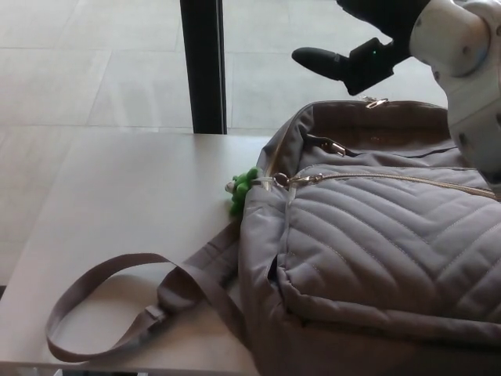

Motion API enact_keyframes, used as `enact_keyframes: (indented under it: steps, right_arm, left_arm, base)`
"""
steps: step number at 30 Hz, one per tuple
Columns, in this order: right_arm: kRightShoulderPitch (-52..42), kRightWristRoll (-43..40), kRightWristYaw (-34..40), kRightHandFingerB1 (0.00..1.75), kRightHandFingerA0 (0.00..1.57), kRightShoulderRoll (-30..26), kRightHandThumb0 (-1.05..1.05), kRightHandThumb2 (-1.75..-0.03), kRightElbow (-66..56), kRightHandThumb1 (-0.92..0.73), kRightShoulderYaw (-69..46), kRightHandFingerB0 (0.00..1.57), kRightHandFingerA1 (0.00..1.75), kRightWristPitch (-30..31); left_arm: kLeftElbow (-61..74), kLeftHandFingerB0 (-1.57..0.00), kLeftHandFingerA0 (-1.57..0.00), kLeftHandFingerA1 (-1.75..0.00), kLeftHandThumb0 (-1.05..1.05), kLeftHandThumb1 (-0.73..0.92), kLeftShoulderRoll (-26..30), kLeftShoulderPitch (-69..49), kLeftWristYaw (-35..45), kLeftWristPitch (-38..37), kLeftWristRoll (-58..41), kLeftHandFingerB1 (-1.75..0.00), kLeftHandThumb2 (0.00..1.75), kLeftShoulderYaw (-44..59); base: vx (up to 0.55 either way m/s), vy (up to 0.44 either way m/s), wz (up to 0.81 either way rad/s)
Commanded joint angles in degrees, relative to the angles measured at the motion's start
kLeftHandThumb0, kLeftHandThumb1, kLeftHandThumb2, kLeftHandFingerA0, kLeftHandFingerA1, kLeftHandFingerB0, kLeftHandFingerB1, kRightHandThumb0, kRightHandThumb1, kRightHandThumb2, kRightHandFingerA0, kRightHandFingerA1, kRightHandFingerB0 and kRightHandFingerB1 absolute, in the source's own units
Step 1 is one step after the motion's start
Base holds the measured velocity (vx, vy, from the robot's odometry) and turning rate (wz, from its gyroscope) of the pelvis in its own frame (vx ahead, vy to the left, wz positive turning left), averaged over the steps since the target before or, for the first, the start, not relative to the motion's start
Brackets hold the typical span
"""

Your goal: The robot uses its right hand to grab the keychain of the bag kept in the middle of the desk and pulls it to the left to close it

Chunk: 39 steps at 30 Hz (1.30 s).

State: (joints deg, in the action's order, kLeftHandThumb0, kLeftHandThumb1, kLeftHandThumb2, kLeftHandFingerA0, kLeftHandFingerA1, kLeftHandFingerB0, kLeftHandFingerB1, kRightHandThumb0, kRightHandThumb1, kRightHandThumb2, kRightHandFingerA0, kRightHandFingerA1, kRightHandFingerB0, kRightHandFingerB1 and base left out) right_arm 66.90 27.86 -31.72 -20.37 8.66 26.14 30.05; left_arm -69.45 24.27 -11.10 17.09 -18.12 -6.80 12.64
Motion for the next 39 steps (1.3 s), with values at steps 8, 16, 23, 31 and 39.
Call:
enact_keyframes:
  steps: [8, 16, 23, 31, 39]
  right_arm:
    - [-71.2, -14.9, 7.4, 0.43, 0.16, -11.9, -0.87, -0.60, -6.4, -0.65, -76.1, 0.22, 0.53, -22.3]
    - [-65.0, -15.1, 4.2, 0.41, 0.08, -22.4, -0.72, -0.83, -2.7, -0.50, -77.1, 0.14, 0.49, -23.4]
    - [-68.6, -15.0, 12.7, 0.36, 0.13, -35.0, -0.74, -0.59, 16.9, -0.64, -90.9, 0.21, 0.43, -26.9]
    - [-83.2, -19.5, 23.7, 0.49, 0.08, -38.5, -0.74, -0.86, 32.0, -0.47, -105.2, 0.21, 0.55, -29.6]
    - [-89.8, -22.7, 24.6, 0.33, 0.15, -32.9, -0.62, -0.61, 37.9, -0.64, -101.7, 0.24, 0.49, -31.2]
  left_arm:
    - [27.6, -0.47, -0.56, -0.49, -0.74, 0.79, 1.6, 9.9, 11.0, 2.3, -17.1, -0.40, 0.64, 9.8]
    - [29.0, -0.50, -0.57, -0.44, -0.68, 0.76, -1.2, 3.4, 8.5, 3.0, -16.2, -0.41, 0.63, 11.7]
    - [24.5, -0.45, -0.55, -0.58, -0.77, 0.60, -1.4, -2.8, 7.9, 0.8, -13.6, -0.54, 1.02, 12.8]
    - [18.1, -0.51, -0.63, -0.46, -0.75, 0.77, -1.1, -5.6, 5.2, 1.6, -11.0, -0.43, 0.64, 13.3]
    - [13.2, -0.48, -0.61, -0.46, -0.77, 0.77, -0.6, -5.8, 2.9, 1.0, -7.7, -0.44, 0.63, 12.0]
  base:
    - [0.00, 0.000, 0.03]
    - [0.00, 0.000, 0.00]
    - [0.00, 0.000, 0.00]
    - [0.00, 0.000, 0.00]
    - [0.00, 0.000, 0.00]
